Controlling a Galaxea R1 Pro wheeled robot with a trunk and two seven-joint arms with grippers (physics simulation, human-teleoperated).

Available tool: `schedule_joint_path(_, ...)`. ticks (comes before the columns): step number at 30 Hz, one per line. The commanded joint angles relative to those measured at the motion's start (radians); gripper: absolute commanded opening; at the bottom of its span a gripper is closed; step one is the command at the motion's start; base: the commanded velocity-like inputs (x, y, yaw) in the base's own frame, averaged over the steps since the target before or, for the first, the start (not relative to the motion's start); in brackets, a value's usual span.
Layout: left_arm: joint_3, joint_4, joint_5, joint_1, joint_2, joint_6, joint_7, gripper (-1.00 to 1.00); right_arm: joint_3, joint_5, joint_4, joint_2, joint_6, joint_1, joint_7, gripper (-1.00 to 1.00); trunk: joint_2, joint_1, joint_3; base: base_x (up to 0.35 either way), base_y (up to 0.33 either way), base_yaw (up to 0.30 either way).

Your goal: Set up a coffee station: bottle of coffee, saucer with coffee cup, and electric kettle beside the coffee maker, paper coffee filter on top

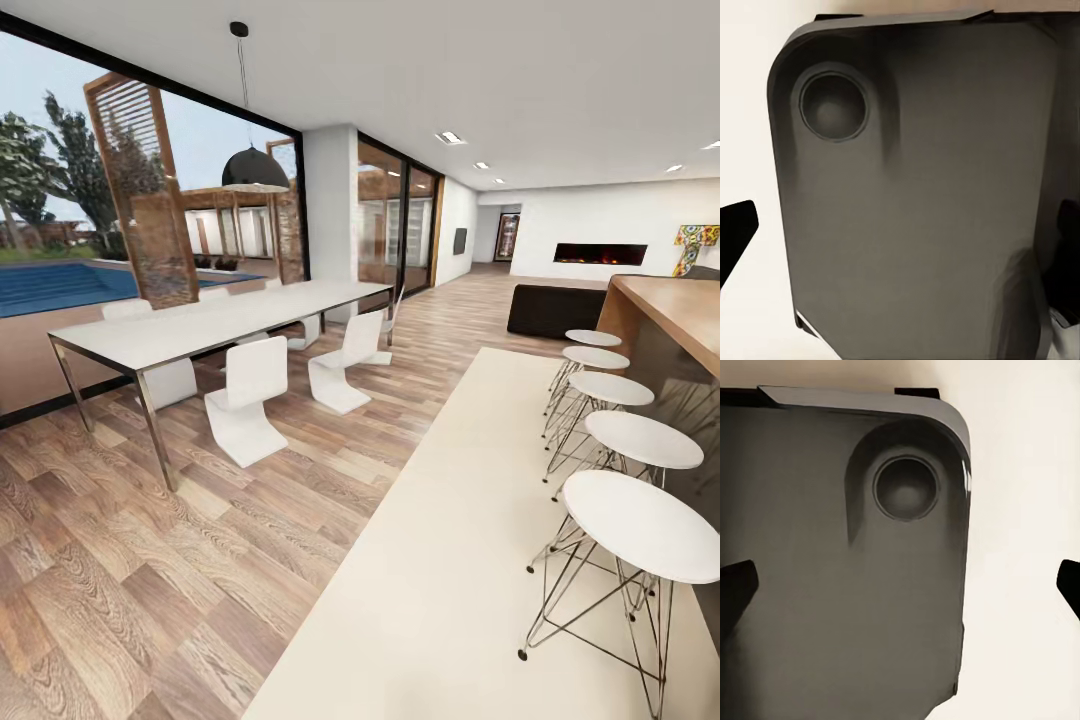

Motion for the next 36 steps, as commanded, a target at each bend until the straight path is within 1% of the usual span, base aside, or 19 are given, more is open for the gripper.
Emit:
schedule_joint_path(1,0.000,0.002,0.000,0.000,0.000,-0.001,-0.001,1.00,0.000,-0.001,0.001,-0.001,-0.001,0.001,0.000,1.00,0.000,0.000,-0.001,0.000,0.000,0.000)
schedule_joint_path(5,0.016,-0.021,0.002,0.000,0.002,-0.024,0.009,1.00,-0.002,-0.002,-0.022,-0.021,-0.007,-0.022,-0.004,1.00,0.000,0.000,-0.001,0.000,0.000,0.000)
schedule_joint_path(12,0.030,-0.060,0.004,0.000,0.005,-0.063,0.015,1.00,-0.009,-0.005,-0.062,-0.040,-0.009,-0.062,-0.007,1.00,0.000,0.000,-0.001,0.000,0.000,0.000)
schedule_joint_path(13,0.035,-0.344,0.007,0.000,0.007,-0.065,0.015,1.00,-0.010,-0.005,-0.212,-0.044,-0.010,-0.148,-0.007,1.00,0.000,0.000,-0.001,0.000,0.000,0.000)
schedule_joint_path(15,0.054,-0.348,0.021,0.000,0.011,-0.066,0.015,1.00,-0.010,-0.005,-0.215,-0.053,-0.009,-0.150,-0.007,1.00,0.000,0.000,-0.001,0.000,0.000,0.000)
schedule_joint_path(16,0.081,-0.351,0.039,0.000,0.013,-0.066,0.014,1.00,-0.009,-0.004,-0.218,-0.059,-0.009,-0.151,-0.007,1.00,0.000,0.000,-0.001,0.000,0.000,0.000)
schedule_joint_path(19,0.126,-0.357,0.067,0.000,0.014,-0.062,0.010,1.00,-0.004,-0.002,-0.220,-0.065,-0.008,-0.153,-0.005,1.00,0.000,0.000,-0.001,0.000,0.000,-0.026)
schedule_joint_path(28,0.146,-0.357,0.079,0.000,0.012,-0.059,0.008,1.00,-0.001,0.000,-0.219,-0.067,-0.009,-0.153,-0.005,1.00,0.000,0.000,-0.001,0.000,0.000,-0.187)
schedule_joint_path(36,0.150,-0.356,0.080,0.000,0.013,-0.060,0.006,1.00,0.000,0.000,-0.216,-0.065,-0.010,-0.152,-0.005,1.00,0.000,0.000,-0.001,0.000,0.000,-0.246)
